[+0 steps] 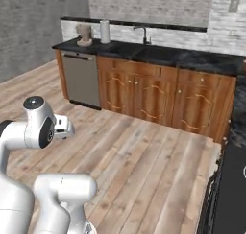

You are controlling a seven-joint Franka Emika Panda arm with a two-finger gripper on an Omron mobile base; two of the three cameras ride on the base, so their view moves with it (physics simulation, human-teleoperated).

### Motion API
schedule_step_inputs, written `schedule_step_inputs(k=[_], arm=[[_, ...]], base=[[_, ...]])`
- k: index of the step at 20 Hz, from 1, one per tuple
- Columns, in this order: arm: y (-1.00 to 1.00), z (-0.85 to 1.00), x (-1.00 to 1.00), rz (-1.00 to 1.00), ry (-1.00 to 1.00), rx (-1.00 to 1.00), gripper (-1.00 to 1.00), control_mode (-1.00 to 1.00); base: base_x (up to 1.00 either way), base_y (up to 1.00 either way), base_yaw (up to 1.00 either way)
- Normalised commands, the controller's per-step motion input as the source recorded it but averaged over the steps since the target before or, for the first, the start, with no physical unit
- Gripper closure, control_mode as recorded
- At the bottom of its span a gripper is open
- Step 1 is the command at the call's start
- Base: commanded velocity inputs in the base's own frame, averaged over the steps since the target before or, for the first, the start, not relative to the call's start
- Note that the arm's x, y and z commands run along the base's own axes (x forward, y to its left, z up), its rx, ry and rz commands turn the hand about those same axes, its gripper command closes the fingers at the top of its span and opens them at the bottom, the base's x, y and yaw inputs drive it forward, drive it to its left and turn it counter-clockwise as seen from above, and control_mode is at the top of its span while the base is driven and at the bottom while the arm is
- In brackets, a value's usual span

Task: Four empty soda cans are scattered around the kitchen. Gather all the cans and cluster them next to the stove for recycling.

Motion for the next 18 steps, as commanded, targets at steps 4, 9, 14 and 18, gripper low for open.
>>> schedule_step_inputs(k=[4, 9, 14, 18], arm=[[0.0, 0.0, 0.0, 0.0, 0.0, 0.0, -1.0, 1.0], [0.0, 0.0, 0.0, 0.0, 0.0, 0.0, -1.0, 1.0], [0.0, 0.0, 0.0, 0.0, 0.0, 0.0, -1.0, 1.0], [0.0, 0.0, 0.0, 0.0, 0.0, 0.0, -1.0, 1.0]], base=[[-0.01, 0.16, 0.83], [0.05, 0.19, 0.65], [0.09, 0.19, 0.6], [0.44, 0.21, 0.08]])
